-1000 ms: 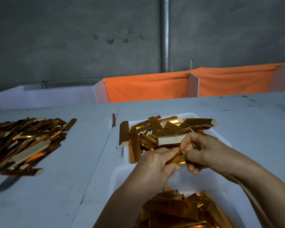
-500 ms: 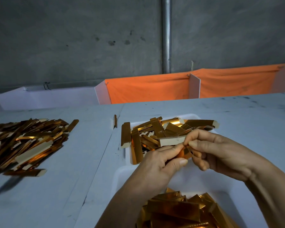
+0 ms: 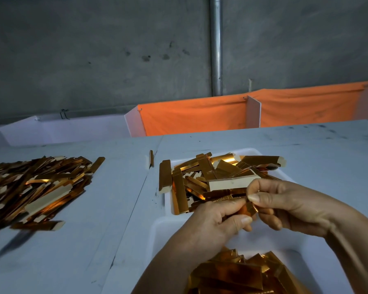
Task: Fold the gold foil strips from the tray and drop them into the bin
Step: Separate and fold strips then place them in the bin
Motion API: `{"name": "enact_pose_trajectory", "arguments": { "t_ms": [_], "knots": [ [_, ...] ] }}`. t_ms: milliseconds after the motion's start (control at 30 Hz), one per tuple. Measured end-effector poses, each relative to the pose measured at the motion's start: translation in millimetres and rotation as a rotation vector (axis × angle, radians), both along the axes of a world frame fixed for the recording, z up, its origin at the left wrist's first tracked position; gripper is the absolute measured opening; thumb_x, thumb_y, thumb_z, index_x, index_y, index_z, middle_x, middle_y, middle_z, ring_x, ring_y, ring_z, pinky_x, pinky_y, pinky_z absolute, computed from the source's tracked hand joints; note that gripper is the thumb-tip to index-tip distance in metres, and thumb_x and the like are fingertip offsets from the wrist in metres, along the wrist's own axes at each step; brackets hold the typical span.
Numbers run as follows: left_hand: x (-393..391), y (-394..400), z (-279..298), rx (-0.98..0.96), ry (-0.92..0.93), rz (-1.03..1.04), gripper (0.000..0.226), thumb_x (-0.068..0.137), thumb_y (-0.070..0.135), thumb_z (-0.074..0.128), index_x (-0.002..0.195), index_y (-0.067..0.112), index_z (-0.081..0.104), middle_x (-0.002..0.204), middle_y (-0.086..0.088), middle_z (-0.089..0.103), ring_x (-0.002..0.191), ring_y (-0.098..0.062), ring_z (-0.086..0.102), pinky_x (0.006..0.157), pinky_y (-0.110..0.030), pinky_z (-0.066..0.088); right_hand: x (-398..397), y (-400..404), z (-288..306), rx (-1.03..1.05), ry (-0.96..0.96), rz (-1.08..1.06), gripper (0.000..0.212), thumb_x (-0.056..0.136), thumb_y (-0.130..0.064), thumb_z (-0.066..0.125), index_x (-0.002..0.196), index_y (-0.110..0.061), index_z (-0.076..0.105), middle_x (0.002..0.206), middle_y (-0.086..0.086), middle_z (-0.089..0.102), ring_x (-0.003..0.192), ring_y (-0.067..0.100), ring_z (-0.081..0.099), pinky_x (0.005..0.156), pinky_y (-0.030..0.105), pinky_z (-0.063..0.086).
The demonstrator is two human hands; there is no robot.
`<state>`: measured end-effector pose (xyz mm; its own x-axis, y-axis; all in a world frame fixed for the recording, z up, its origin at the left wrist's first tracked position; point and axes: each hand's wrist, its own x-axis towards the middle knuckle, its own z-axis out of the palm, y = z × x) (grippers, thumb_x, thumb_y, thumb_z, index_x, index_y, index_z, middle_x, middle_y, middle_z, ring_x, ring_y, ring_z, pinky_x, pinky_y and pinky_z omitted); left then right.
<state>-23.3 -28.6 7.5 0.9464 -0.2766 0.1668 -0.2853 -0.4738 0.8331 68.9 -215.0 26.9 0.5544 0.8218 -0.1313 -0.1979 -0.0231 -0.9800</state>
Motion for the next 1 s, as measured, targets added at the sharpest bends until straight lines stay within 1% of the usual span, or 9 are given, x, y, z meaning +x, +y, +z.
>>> {"name": "enact_pose_trajectory", "arguments": {
  "t_ms": [100,267,400,567,667,733,800,900,1000],
  "knots": [
    [1,-1,-1,-0.073,0.063,-0.023,0.033,0.095,0.032,0.053,0.127,0.040,0.054,0.099,0.012,0.070,0.098,-0.006,0.063,0.090,-0.032,0.051,-1,1,0,0.001,0.059,-0.008,0.029,0.067,-0.024,0.085,0.077,-0.008,0.063,0.056,0.007,0.049,0.045,0.014,0.055,0.044,0.019,0.047],
    [2,0,-6,-0.136,0.224,-0.036,0.075,0.087,0.032,0.062,0.147,0.038,0.017,0.100,0.005,0.072,0.095,-0.011,0.067,0.091,-0.037,0.052,0,2,1,-0.106,-0.005,0.001,0.010,0.078,-0.011,0.069,0.069,-0.012,0.063,0.056,0.009,0.049,0.047,0.017,0.058,0.045,0.020,0.047],
    [4,1,-8,-0.067,0.308,-0.077,0.064,0.083,0.036,0.067,0.139,0.041,0.036,0.101,0.000,0.072,0.095,-0.011,0.067,0.098,-0.047,0.047,0,-2,-1,-0.279,-0.069,0.056,0.012,0.077,-0.016,0.073,0.075,-0.010,0.063,0.057,0.010,0.056,0.055,0.020,0.062,0.048,0.021,0.047],
    [3,1,-7,0.026,0.367,-0.079,0.050,0.084,0.042,0.066,0.131,0.041,0.049,0.110,0.003,0.070,0.106,-0.009,0.063,0.104,-0.041,0.042,-5,3,-2,-0.438,-0.144,0.032,0.018,0.073,-0.029,0.073,0.073,-0.014,0.064,0.061,0.009,0.059,0.060,0.019,0.062,0.055,0.024,0.049],
    [4,-1,-7,0.074,0.282,0.064,0.056,0.088,0.034,0.063,0.139,0.033,0.043,0.117,0.011,0.066,0.107,-0.002,0.059,0.100,-0.031,0.045,-5,9,-2,-0.331,-0.413,-0.305,0.021,0.077,-0.036,0.068,0.072,-0.017,0.065,0.064,0.003,0.061,0.061,0.014,0.060,0.060,0.025,0.048],
    [5,-2,-7,0.105,0.197,0.178,0.048,0.092,0.033,0.058,0.138,0.033,0.044,0.113,0.014,0.065,0.099,0.001,0.058,0.089,-0.020,0.047,1,12,-6,-0.422,-0.797,-0.557,0.014,0.087,-0.034,0.064,0.075,-0.026,0.068,0.080,-0.010,0.065,0.084,0.010,0.060,0.074,0.025,0.046],
    [4,-3,-7,0.101,0.132,0.238,0.039,0.095,0.032,0.052,0.134,0.033,0.050,0.105,0.013,0.066,0.092,0.003,0.059,0.082,-0.014,0.047,5,18,-11,-0.618,-1.137,-0.574,0.014,0.093,-0.031,0.057,0.094,-0.030,0.071,0.113,-0.020,0.059,0.115,0.008,0.047,0.090,0.022,0.035],
    [5,-2,-8,0.005,0.091,0.299,0.031,0.097,0.027,0.050,0.127,0.031,0.056,0.094,0.012,0.068,0.085,0.002,0.063,0.086,-0.023,0.052,11,23,-24,-0.776,-1.269,-0.449,0.031,0.100,-0.033,0.043,0.125,-0.027,0.061,0.139,-0.016,0.046,0.135,0.007,0.028,0.104,0.017,0.019],
    [6,0,-7,0.019,0.052,0.355,0.029,0.097,0.025,0.049,0.124,0.031,0.058,0.093,0.013,0.067,0.085,0.005,0.062,0.081,-0.013,0.049,12,26,-29,-0.799,-1.294,-0.451,0.034,0.102,-0.033,0.038,0.129,-0.029,0.056,0.140,-0.017,0.047,0.136,0.004,0.028,0.107,0.015,0.016]
  ]
}}
